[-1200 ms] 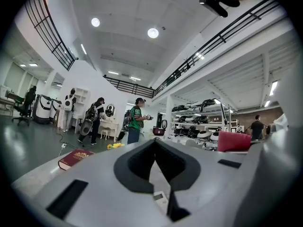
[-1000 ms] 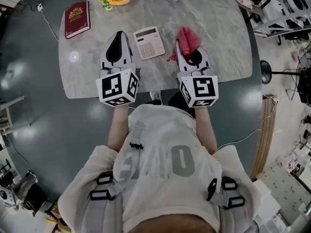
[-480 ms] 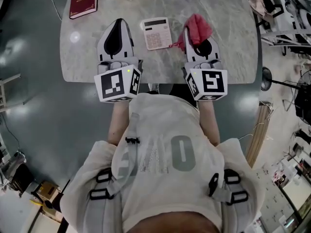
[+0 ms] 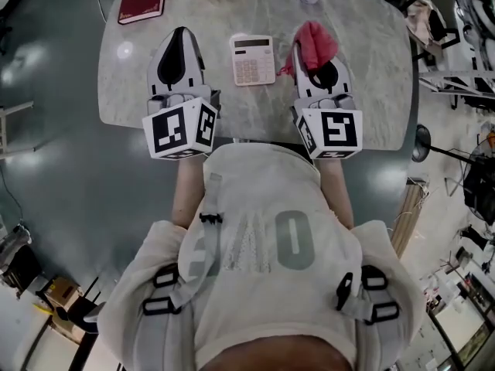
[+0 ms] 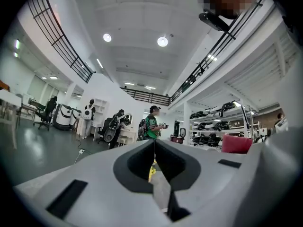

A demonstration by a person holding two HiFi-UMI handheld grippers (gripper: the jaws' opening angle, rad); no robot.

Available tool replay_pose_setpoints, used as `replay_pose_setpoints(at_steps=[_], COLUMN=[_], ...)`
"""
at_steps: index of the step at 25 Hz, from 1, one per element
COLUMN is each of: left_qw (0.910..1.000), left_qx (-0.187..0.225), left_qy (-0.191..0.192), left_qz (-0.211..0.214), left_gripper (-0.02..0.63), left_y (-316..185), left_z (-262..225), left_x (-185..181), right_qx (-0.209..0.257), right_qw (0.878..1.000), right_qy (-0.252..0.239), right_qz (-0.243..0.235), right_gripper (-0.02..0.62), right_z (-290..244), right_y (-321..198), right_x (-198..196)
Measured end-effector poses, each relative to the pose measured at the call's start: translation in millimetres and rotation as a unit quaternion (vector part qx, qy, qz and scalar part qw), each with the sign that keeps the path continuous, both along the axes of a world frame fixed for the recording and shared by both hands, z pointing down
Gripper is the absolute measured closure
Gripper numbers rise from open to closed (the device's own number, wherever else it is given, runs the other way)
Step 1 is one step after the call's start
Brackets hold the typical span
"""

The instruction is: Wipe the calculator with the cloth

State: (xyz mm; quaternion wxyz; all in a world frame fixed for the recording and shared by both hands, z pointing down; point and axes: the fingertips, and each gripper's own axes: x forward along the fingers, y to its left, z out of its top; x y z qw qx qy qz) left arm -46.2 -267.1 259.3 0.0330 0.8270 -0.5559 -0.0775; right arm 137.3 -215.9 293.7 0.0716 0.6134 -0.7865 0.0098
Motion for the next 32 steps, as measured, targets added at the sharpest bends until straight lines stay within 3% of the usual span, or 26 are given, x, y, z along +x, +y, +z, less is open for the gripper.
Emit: replay_pose_setpoints(at_steps=[4, 10, 11, 13, 15, 18, 23, 29, 32], left_qw=[0.9999, 0.9969, 0.996, 0.994, 0.9935, 0.9934, 0.9855, 0.993, 0.9916], left_qx=[-0.001, -0.025, -0.03, -0.03, -0.02, -0.009, -0.036, -0.058, -0.099], left_qy=[0.01, 0.056, 0.061, 0.081, 0.094, 0.098, 0.154, 0.089, 0.067], left_qz=[0.011, 0.05, 0.058, 0.066, 0.061, 0.059, 0.06, 0.051, 0.049], left_gripper=[0.583, 0.571, 0.485, 0.215, 0.142, 0.117, 0.117, 0.104, 0.101], left_y=[-6, -14, -16, -21, -22, -24, -28, -26, -29], left_z=[0, 7, 7, 3, -6, -21, -17, 13, 48], left_x=[4, 10, 12, 14, 11, 5, -11, -7, -5], right_qx=[-0.004, -0.014, -0.015, -0.016, -0.017, -0.019, -0.022, -0.03, -0.036], right_qw=[1.0, 1.0, 1.0, 1.0, 1.0, 1.0, 1.0, 1.0, 0.999], right_qy=[0.002, 0.002, 0.001, -0.001, -0.004, -0.007, -0.008, -0.004, 0.0], right_qz=[0.002, 0.011, 0.013, 0.016, 0.019, 0.02, 0.015, 0.006, -0.001], right_gripper=[0.54, 0.54, 0.54, 0.54, 0.54, 0.54, 0.54, 0.54, 0.54], right_z=[3, 7, 8, 11, 13, 13, 16, 23, 29], right_y=[-4, -4, -4, -4, -3, -3, -4, -3, -2], right_x=[3, 11, 12, 14, 16, 17, 13, 11, 9])
